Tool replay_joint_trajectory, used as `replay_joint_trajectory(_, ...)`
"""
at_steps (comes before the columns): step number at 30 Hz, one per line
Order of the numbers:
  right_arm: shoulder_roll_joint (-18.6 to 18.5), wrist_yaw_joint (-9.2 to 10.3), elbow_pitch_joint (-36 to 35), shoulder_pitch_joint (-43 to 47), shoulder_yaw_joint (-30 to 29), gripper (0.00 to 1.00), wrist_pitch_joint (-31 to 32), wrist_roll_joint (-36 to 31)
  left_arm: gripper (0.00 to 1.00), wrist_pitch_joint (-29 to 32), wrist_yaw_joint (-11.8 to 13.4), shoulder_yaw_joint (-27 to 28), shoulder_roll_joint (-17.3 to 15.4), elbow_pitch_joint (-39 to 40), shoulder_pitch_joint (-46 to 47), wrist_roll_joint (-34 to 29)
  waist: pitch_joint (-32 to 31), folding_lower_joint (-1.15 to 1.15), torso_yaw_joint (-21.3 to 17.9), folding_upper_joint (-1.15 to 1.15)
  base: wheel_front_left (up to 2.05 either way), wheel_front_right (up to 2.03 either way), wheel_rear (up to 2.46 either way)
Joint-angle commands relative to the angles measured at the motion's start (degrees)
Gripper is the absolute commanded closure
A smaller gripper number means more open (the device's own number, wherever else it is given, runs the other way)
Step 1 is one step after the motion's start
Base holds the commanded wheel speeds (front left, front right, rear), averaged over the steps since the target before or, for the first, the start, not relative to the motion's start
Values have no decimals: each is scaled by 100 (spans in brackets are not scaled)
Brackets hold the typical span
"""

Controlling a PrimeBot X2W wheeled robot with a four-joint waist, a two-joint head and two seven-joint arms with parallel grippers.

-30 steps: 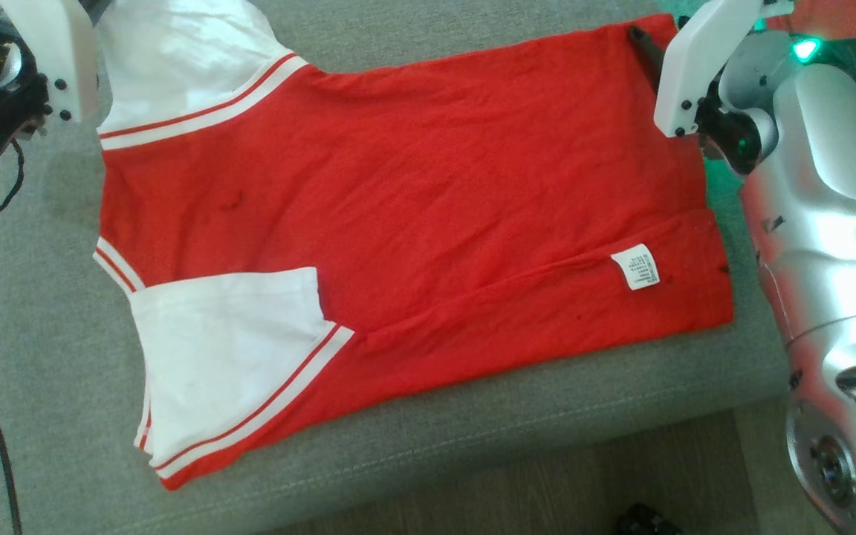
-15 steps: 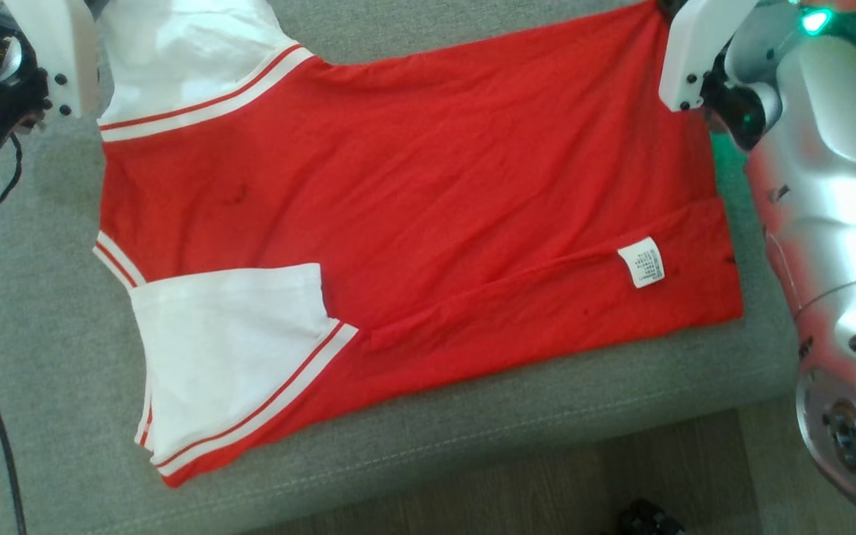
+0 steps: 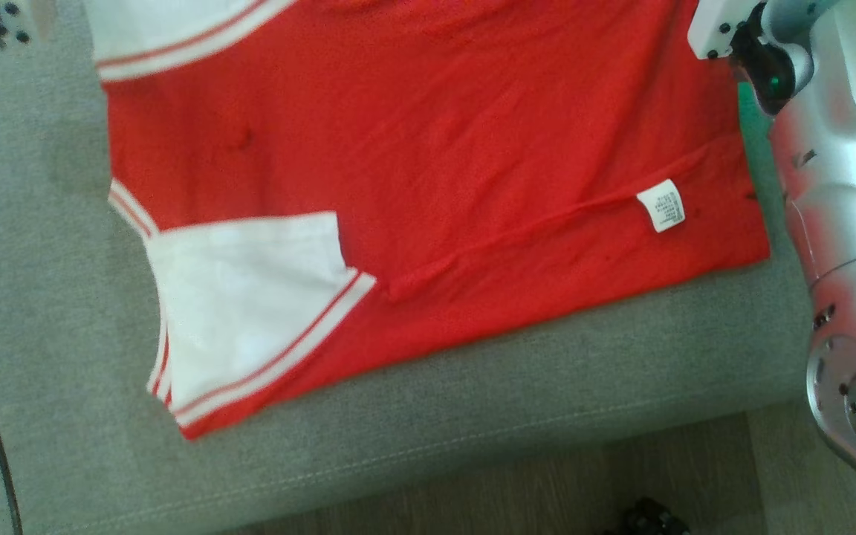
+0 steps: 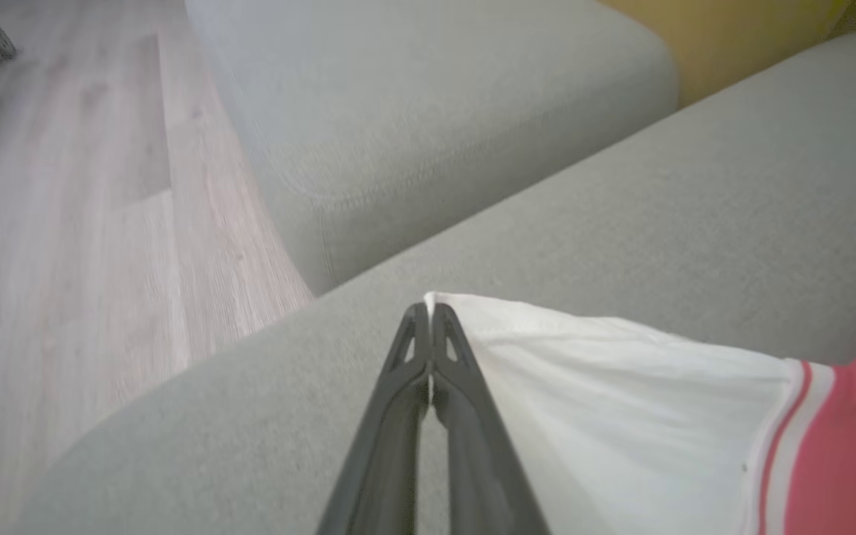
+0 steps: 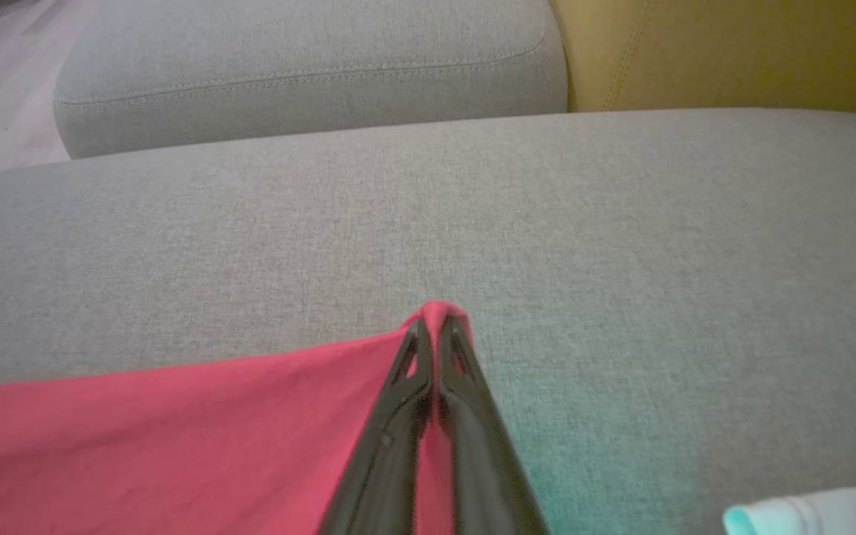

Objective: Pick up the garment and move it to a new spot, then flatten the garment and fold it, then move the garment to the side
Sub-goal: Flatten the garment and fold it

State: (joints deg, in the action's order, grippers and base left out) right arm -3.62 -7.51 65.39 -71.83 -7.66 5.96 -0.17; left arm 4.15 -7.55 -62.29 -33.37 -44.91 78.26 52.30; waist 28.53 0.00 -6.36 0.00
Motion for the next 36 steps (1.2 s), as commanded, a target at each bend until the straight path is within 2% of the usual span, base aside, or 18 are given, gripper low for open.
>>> replay_joint_trajectory(1, 74, 2, -156, -241, -25, 100, -109, -63, 100, -254, 7, 231, -221, 37, 397, -127, -25, 0, 35, 0, 0, 0, 0)
replay_joint_trajectory(6, 46, 2, -175, -127, -144, 100, -271, -277, 100, -987, 7, 178, -133, 42, 452, -354, -180, 0, 159, 0, 0, 0, 0)
replay_joint_trajectory(14, -189, 2, -285, 425, 26, 100, -331, -332, 100, -1298, 20, 111, -263, 507, -144, -62, -576, 0, 357, 0, 0, 0, 0)
replay_joint_trajectory(18, -273, 2, -432, 756, 177, 100, -321, -183, 100, -1480, 170, 133, -466, 1045, -594, 34, -773, 0, 439, 0, 0, 0, 0)
replay_joint_trajectory(24, -470, 2, -797, 1353, 413, 100, -204, 216, 100, -1597, 640, 154, -1016, 2308, -1416, 195, -1075, 0, 540, 0, 0, 0, 0)
replay_joint_trajectory(31, -832, 2, -1637, 2259, 469, 100, 63, 698, 100, -1587, 1458, 176, -1745, 3986, -2464, 542, -1244, 0, 694, 0, 0, 0, 0)
replay_joint_trajectory(34, -947, 2, -2175, 2745, 414, 100, 240, 865, 100, -1607, 1769, 166, -1968, 4536, -2899, 731, -1256, 0, 741, 0, 0, 0, 0)
replay_joint_trajectory(36, -968, 2, -2371, 2919, 391, 100, 315, 908, 100, -1622, 1868, 157, -2034, 4680, -3026, 763, -1257, 0, 752, 0, 0, 0, 0)
